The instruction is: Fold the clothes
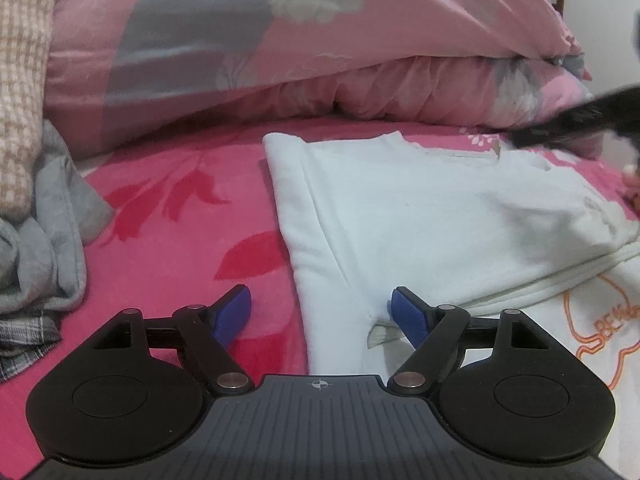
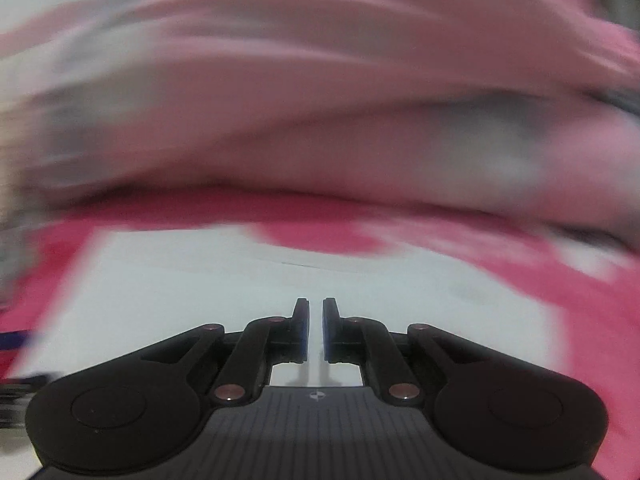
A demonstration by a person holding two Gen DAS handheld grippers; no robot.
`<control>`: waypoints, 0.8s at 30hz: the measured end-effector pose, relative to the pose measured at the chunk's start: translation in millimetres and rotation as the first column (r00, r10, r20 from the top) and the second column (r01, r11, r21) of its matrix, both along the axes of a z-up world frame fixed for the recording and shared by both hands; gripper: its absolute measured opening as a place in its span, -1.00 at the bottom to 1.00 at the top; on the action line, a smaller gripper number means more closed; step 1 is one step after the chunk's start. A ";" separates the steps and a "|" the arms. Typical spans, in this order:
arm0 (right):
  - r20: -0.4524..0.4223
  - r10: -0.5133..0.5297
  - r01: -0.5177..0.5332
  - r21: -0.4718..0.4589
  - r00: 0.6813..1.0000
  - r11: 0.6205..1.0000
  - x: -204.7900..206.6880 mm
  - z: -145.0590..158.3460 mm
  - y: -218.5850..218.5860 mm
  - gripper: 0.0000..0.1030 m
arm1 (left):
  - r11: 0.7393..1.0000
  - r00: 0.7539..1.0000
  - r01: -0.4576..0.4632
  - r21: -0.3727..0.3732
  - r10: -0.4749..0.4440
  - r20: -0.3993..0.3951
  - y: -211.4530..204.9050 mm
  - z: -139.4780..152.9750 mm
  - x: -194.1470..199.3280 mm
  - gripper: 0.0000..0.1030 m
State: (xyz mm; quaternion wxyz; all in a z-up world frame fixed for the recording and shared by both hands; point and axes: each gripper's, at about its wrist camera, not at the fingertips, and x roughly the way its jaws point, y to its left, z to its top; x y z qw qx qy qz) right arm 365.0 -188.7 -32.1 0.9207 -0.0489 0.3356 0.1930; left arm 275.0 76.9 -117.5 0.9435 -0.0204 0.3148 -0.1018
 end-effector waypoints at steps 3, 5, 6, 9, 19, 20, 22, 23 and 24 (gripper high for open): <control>-0.039 0.233 -0.231 0.036 0.972 0.972 12.5 -12.4 66.6 -0.89 | 0.999 1.000 0.000 -0.039 -0.001 -0.009 5.7 -1.5 1.0 0.52; -0.088 0.252 -0.253 0.002 0.964 0.967 29.6 -35.3 98.8 -0.89 | 0.998 1.000 0.001 -0.066 -0.002 -0.014 9.8 -2.5 1.7 0.53; -0.125 0.219 -0.227 -0.049 0.968 0.973 41.9 -50.0 107.8 -0.91 | 0.997 1.000 0.001 -0.077 -0.002 -0.016 11.4 -2.8 2.1 0.53; -0.124 0.125 -0.138 -0.098 0.984 0.986 59.2 -54.9 113.8 -0.91 | 0.996 1.000 0.001 -0.090 -0.002 -0.019 13.1 -3.1 2.5 0.54; -0.198 0.214 -0.198 0.096 0.956 0.975 88.0 -64.2 164.7 -0.94 | 0.996 1.000 0.004 -0.085 -0.006 -0.017 13.3 -4.4 3.4 0.57; -0.219 0.170 -0.129 0.187 0.961 0.974 100.6 -66.0 154.7 -0.94 | 0.996 1.000 0.005 -0.092 -0.007 -0.017 14.4 -4.6 3.3 0.57; -0.228 0.057 0.017 0.309 0.972 0.951 110.4 -58.3 126.2 -0.89 | 0.995 1.000 0.006 -0.100 -0.008 -0.018 15.7 -4.7 3.2 0.57; -0.224 0.013 0.066 0.339 0.975 0.938 106.7 -49.6 109.2 -0.88 | 0.995 1.000 0.006 -0.103 -0.008 -0.018 16.1 -4.6 3.0 0.58; -0.215 -0.010 0.086 0.346 0.977 0.934 96.1 -37.5 91.0 -0.88 | 0.995 1.000 0.007 -0.104 -0.009 -0.018 16.2 -4.4 2.8 0.58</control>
